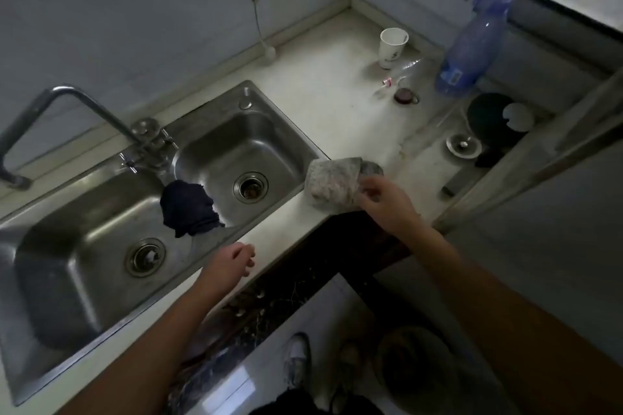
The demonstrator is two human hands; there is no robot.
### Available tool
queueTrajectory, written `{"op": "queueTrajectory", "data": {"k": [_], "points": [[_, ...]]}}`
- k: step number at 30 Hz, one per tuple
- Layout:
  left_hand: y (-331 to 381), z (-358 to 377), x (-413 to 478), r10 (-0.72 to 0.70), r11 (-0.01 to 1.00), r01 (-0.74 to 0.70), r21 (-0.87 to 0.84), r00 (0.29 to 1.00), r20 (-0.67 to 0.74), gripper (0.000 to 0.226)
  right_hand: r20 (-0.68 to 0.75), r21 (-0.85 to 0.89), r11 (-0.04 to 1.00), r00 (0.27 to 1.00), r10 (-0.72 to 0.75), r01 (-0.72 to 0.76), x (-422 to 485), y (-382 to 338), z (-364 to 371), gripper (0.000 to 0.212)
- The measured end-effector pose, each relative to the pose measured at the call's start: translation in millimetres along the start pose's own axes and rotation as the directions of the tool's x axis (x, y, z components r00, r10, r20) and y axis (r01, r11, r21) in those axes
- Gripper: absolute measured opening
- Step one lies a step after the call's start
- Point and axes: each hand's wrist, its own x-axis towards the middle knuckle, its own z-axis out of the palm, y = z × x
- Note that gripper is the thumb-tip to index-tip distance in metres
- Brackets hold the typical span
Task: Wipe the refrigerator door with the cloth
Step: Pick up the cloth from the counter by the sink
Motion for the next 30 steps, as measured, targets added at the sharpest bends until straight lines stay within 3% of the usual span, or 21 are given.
{"op": "queueTrajectory", "data": {"k": [3, 8, 13, 18, 23, 27, 30], "points": [[-1.3, 1.4, 12.0, -0.026, 0.998, 0.025, -0.065, 1.0, -0.013, 0.031, 0.109, -0.189, 0.97, 0.985, -0.133, 0.152, 37.3, -1.8, 18.0, 0.056], [-13.1, -1.6, 15.7, -0.053, 0.994, 0.05, -0.097, 0.998, -0.029, 0.03, 0.328, -0.453, 0.842, 0.933, -0.15, 0.294, 56.2, 24.5, 46.9, 0.087], [-23.2, -6.7, 8.2, -0.061, 0.996, 0.058, -0.064, 0.997, -0.046, 0.033, 0.233, -0.521, 0.799, 0.951, -0.204, 0.299, 60.1, 37.1, 61.7, 0.084], [-26.3, -9.5, -1.0, -0.051, 0.998, 0.048, -0.043, 0.997, -0.055, 0.045, 0.179, -0.503, 0.817, 0.959, -0.222, 0.283, 65.3, 36.1, 59.4, 0.066], [-32.6, -9.8, -12.7, -0.033, 0.998, 0.035, 0.046, 0.998, -0.056, 0.036, 0.128, -0.428, 0.88, 0.978, -0.164, 0.204, 67.7, 17.9, 60.1, 0.053], [-42.4, -13.3, -33.8, -0.038, 0.994, 0.043, 0.1, 0.998, -0.054, 0.043, 0.066, -0.209, 0.974, 0.995, -0.074, 0.087, 32.8, 9.8, 56.8, 0.049], [-62.0, -10.1, -49.6, -0.036, 0.987, 0.041, 0.157, 0.999, -0.039, 0.037, 0.032, -0.027, 0.998, 0.998, 0.053, -0.052, -19.0, 12.4, 57.6, 0.03]]}}
